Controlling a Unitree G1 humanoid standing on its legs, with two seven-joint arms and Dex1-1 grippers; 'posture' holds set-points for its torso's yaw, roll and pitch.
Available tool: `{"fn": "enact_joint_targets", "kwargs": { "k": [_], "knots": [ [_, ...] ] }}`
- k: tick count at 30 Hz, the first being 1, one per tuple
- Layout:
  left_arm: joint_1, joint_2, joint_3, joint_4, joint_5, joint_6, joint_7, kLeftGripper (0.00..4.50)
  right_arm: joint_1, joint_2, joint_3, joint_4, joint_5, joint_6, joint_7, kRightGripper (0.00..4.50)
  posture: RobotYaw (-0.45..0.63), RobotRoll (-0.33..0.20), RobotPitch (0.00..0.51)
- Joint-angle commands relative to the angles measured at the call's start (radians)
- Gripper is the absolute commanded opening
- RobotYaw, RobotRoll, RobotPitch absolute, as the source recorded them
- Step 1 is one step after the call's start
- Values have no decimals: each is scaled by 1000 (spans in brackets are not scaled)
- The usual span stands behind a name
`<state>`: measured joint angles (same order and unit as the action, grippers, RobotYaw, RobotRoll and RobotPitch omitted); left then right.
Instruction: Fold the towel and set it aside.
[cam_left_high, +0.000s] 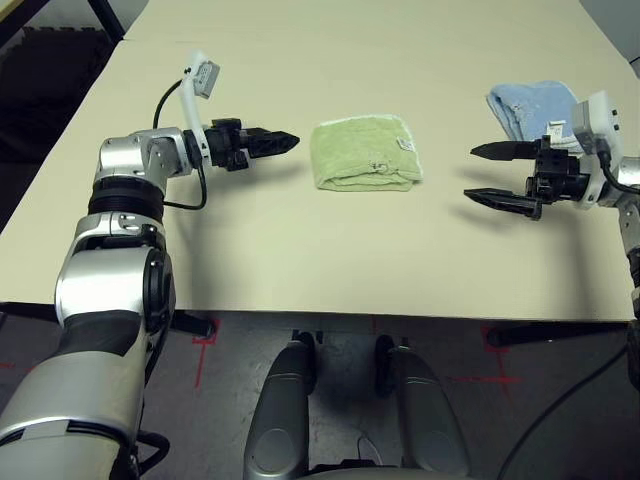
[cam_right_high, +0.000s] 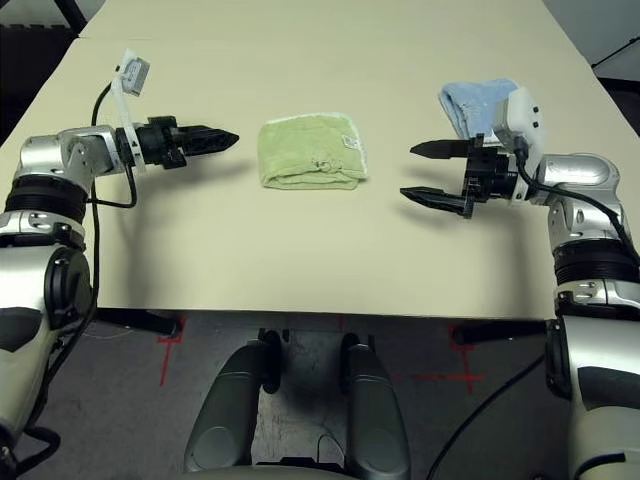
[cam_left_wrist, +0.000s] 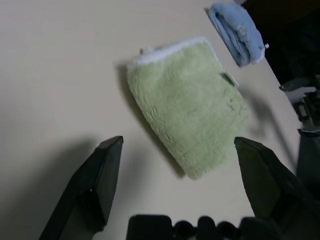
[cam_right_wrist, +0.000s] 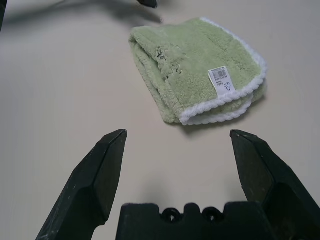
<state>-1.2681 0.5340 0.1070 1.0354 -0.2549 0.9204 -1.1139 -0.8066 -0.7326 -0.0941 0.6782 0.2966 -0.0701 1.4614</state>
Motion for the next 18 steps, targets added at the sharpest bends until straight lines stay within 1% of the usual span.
{"fn": "enact_joint_targets", "kwargs": {
  "k": [1, 4, 6, 8, 12, 14, 18],
  "knots": [
    [-36, -25, 46, 54, -39, 81, 45, 4500, 19, -13, -18, -30, 16, 14, -9, 4477, -1, 0, 251],
    [-65, -48, 110, 99, -73, 106, 109, 4500, 22, -17, -18, -36, 18, 18, -15, 4477, -9, 0, 253],
    [-87, -65, 195, 141, -121, 100, 184, 4500, 31, -13, -16, -43, 18, 15, -20, 4477, -23, 0, 253],
    [-94, -76, 236, 162, -142, 100, 229, 4500, 40, -10, -13, -56, 21, 17, -23, 4477, -22, 0, 253],
    [-83, -87, 228, 166, -132, 124, 233, 4500, 43, -6, -16, -73, 30, 29, -36, 4477, -26, 0, 254],
    [-79, -89, 205, 165, -116, 134, 226, 4500, 46, -7, -16, -77, 33, 30, -37, 4477, -28, 0, 255],
    [-78, -78, 183, 171, -104, 155, 224, 4500, 48, -9, -13, -85, 37, 36, -39, 4477, -28, 0, 257]
  ]
}}
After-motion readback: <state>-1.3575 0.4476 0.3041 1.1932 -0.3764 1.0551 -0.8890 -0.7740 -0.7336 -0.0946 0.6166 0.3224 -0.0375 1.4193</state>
